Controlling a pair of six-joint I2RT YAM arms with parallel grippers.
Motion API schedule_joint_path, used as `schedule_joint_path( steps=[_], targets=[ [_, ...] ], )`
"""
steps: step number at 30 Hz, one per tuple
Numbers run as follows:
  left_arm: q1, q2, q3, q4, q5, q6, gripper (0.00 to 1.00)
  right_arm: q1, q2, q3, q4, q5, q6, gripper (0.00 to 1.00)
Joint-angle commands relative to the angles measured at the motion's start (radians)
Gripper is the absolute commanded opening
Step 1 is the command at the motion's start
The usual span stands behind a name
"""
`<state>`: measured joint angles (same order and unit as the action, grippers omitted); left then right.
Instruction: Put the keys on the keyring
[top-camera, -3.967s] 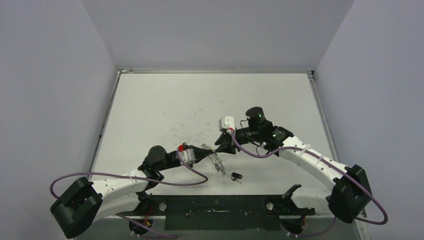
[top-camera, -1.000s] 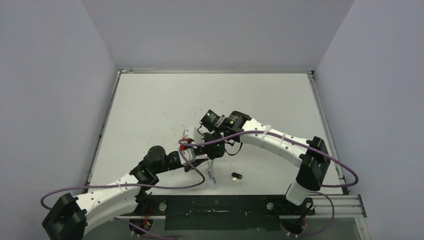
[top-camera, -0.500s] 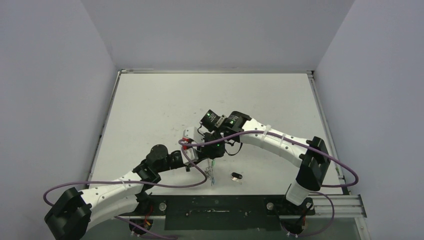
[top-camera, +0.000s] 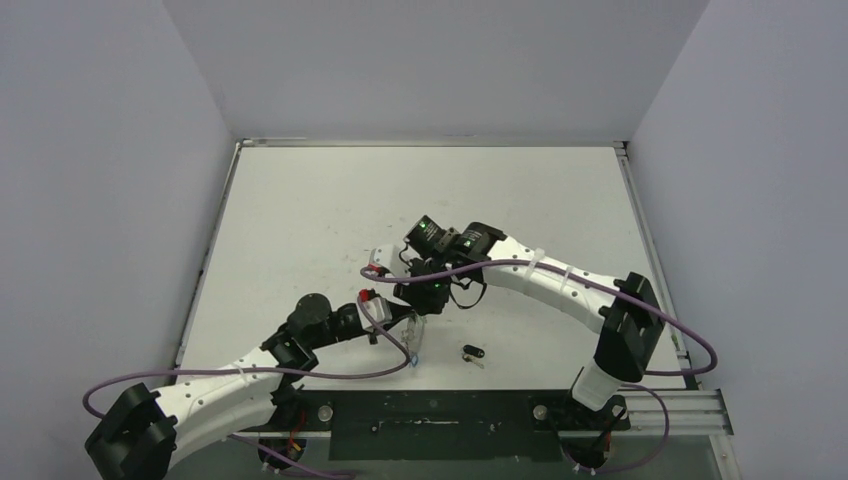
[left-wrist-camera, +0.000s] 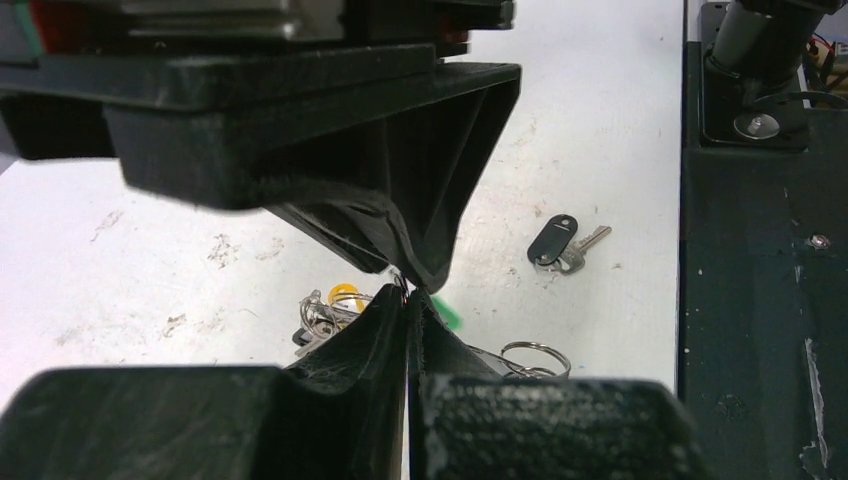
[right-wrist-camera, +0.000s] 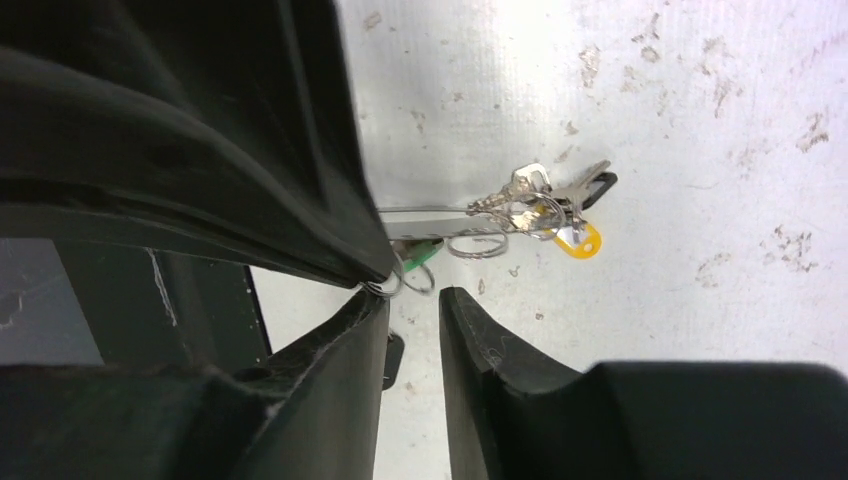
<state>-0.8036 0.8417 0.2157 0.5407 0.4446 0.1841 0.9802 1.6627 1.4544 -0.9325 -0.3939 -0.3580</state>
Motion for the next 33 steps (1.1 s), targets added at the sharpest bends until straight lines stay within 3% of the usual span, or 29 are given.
schedule_joint_path(
  steps=[1, 4, 11, 16, 33],
  targets=[
    [-0.003, -0.030, -0.021, 0.142, -0.034, -0.026, 0.00, -0.069, -0.082, -0.059, 0.147, -0.022, 0.069, 0.32],
    [-0.002, -0.033, -0.031, 0.169, -0.043, -0.030, 0.00, -0.135, -0.132, -0.130, 0.223, -0.119, 0.091, 0.41],
    [-0.003, -0.033, -0.048, 0.225, -0.052, -0.043, 0.00, -0.180, -0.268, -0.314, 0.388, -0.306, -0.009, 0.47],
    [-0.002, -0.034, -0.053, 0.252, -0.048, -0.045, 0.00, -0.184, -0.322, -0.406, 0.516, -0.404, -0.040, 0.47],
    [-0.002, -0.042, -0.056, 0.265, -0.018, -0.060, 0.00, -0.196, -0.374, -0.597, 0.845, -0.469, -0.086, 0.42]
  ],
)
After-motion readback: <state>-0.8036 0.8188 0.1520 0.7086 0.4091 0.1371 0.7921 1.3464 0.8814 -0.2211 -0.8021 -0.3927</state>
